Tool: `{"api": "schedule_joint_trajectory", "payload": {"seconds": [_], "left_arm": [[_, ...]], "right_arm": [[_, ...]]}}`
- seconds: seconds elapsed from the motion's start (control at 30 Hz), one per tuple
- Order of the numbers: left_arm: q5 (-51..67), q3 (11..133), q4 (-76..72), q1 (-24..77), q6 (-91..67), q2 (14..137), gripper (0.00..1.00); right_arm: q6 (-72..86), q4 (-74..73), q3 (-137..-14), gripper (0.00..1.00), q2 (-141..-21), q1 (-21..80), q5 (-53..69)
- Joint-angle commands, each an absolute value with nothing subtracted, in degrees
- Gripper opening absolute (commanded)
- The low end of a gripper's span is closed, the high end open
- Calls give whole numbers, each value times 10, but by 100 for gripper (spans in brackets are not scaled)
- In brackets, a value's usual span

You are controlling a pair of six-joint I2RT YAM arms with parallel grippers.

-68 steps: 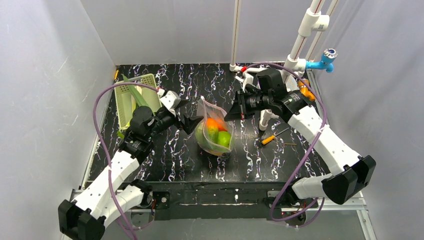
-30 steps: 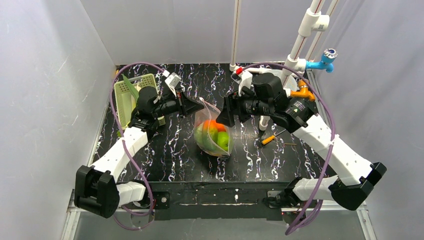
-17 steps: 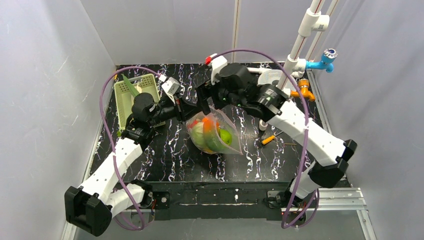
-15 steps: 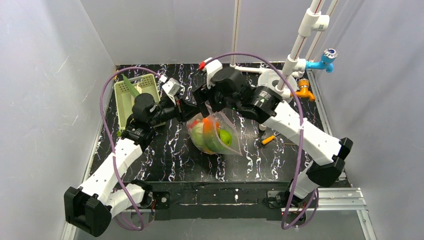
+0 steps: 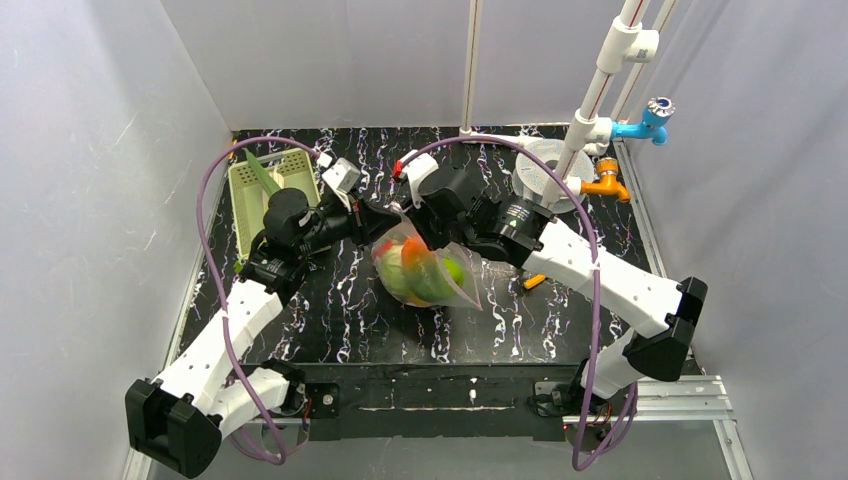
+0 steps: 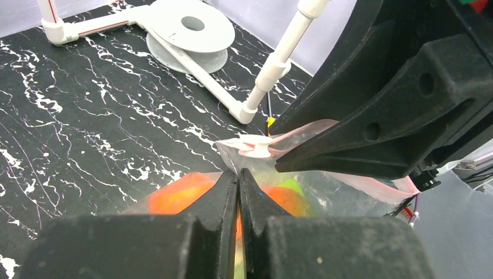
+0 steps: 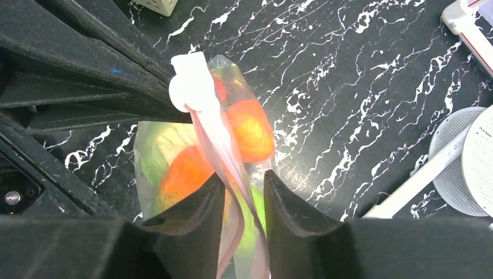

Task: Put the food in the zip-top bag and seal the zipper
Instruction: Adjust the zipper food storage bag at the center of the board.

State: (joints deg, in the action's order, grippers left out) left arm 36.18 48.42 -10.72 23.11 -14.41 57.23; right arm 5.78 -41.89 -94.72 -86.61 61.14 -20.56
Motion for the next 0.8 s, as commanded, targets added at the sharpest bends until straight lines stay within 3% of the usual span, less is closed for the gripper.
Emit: {"api": "schedule_joint_trajectory", "payload": {"seconds": [0.0,0.1,0.17,0.33,0.4,0.5,0.63,0.77], "left_arm": [[368,489,-136,234,-144,550,0],[395,492,-134,234,-133,559,0],[414,503,-116,234,-117,566,0],[509,517,-113,232,-112,596,47],[546,518,-128,228,-121,606,61],[586,507,-172,217,-142,606,74],[644,484,-255,206,-182,599,82],[700,472,-347,206,-246,611,80]], "right_arm": [[59,-372,-949,29,-850,612,-201],[65,-350,-941,2,-839,602,-139],[73,-328,-924,1,-819,572,-17],[95,-259,-856,1,-785,469,310],[95,-269,-856,1,-784,457,343],[89,-277,-847,1,-772,454,360],[98,-259,-829,1,-753,431,420],[100,-261,-829,1,-756,420,460]]}}
